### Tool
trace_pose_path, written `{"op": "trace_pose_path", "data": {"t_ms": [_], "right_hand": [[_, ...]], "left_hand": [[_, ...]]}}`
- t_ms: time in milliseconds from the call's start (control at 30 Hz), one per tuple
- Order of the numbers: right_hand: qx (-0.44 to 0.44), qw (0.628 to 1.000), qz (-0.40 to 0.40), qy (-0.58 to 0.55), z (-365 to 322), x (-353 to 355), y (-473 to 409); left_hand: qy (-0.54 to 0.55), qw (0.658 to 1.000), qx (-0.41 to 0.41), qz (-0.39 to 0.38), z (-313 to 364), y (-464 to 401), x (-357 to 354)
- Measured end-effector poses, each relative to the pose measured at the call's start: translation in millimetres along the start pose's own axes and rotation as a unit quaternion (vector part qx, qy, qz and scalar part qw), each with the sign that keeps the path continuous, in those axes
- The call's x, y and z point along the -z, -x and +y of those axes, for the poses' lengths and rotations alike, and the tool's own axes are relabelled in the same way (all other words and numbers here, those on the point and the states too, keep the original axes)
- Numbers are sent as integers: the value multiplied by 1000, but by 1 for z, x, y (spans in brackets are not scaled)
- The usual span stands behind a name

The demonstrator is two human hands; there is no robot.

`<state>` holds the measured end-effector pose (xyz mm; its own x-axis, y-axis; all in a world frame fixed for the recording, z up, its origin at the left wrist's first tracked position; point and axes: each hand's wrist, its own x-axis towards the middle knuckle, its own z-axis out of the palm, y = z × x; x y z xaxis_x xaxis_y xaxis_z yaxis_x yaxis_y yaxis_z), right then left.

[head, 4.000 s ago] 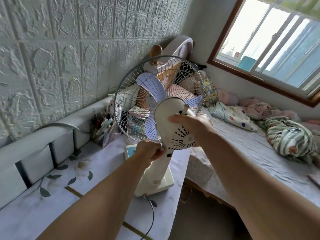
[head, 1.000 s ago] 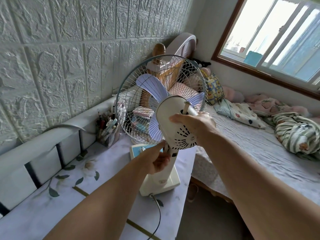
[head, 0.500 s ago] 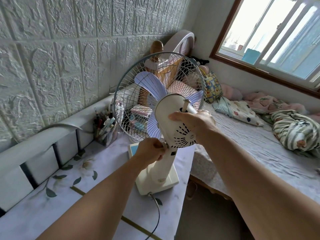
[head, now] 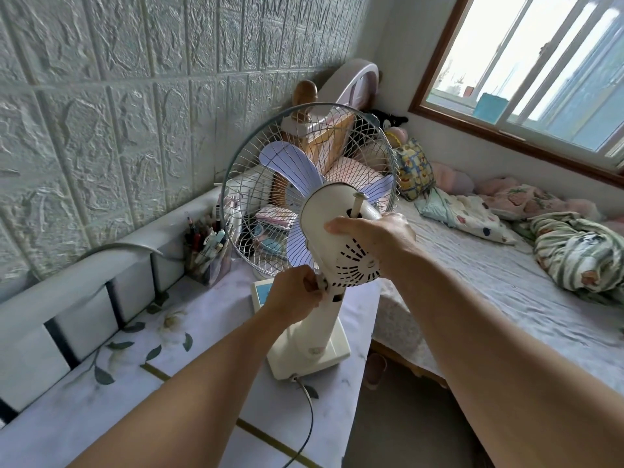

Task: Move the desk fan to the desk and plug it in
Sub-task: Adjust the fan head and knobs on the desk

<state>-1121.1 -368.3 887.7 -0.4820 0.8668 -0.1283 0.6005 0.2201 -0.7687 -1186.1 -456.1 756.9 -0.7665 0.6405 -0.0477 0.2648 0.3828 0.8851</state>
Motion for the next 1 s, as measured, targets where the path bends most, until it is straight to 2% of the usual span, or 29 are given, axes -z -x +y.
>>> {"op": "trace_pose_path", "data": {"t_ms": [200,333,533,733,1000], "right_hand": [[7,1000,-6,14,-2,2,2],[13,999,13,35,-1,-1,3],[24,997,36,59,0,-2,7],[74,995,-12,63,5,6,12],[122,990,-64,20,27,27,31]], "left_hand": [[75,994,83,-14,1,6,15],[-12,997,70,1,2,8,24],[-25,998,65,-1,10,17,36],[-6,995,104,6,15,30,38],[-7,993,114,21,32,52,35]]}}
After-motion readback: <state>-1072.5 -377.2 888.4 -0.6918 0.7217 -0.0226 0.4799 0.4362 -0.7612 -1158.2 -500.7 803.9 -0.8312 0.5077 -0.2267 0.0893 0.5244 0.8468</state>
